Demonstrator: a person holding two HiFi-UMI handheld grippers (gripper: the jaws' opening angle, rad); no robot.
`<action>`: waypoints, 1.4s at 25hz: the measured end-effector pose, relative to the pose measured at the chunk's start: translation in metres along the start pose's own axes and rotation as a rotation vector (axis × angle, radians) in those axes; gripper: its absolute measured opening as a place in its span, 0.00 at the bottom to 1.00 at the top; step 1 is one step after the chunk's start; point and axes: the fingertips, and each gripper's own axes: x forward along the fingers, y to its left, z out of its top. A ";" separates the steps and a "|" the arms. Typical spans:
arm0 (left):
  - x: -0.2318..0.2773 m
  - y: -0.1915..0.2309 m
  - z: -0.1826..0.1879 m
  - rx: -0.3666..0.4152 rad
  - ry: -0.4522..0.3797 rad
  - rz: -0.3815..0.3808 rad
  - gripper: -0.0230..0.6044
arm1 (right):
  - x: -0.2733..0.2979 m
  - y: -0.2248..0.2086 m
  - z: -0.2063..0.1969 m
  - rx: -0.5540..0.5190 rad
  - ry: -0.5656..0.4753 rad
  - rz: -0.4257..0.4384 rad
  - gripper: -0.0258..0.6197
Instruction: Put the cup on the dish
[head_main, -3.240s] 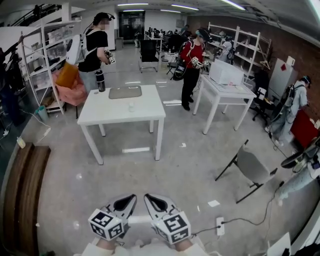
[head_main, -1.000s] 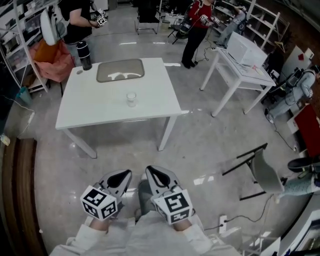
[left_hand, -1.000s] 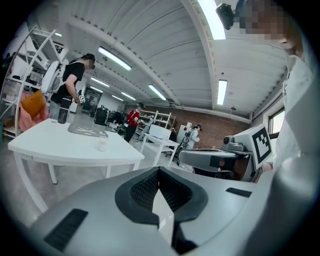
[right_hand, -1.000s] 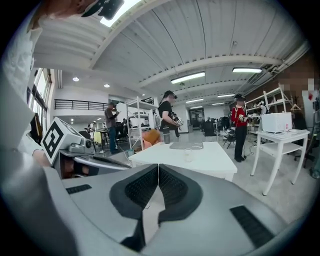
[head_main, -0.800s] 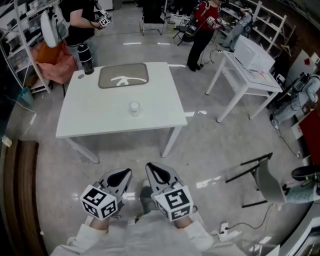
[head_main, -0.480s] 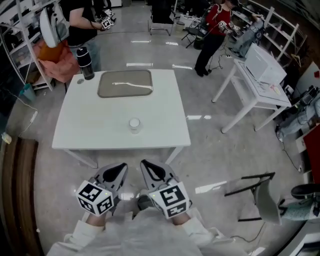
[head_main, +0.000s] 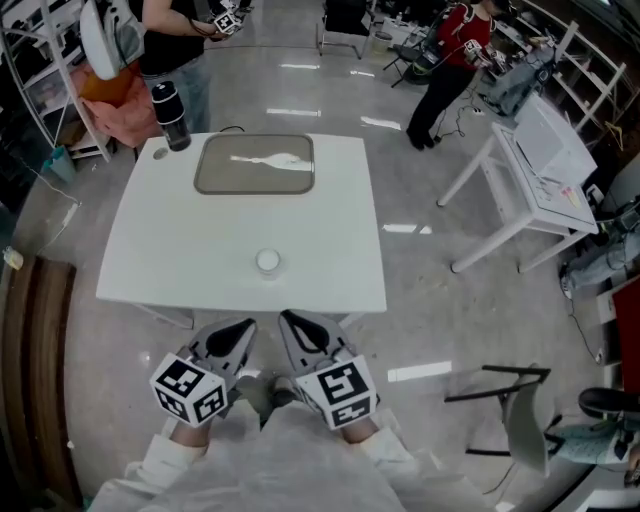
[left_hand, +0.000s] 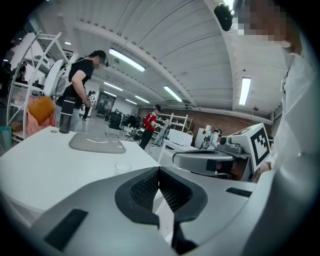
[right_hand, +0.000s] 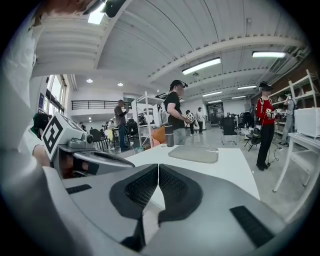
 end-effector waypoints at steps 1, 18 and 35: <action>0.001 0.003 -0.001 -0.005 0.002 0.005 0.03 | 0.003 -0.003 -0.002 0.008 0.004 0.000 0.06; 0.047 0.072 -0.021 -0.084 0.092 -0.029 0.03 | 0.080 -0.040 -0.030 0.050 0.096 -0.027 0.06; 0.077 0.098 -0.063 -0.170 0.213 -0.098 0.03 | 0.137 -0.075 -0.087 0.111 0.219 -0.089 0.25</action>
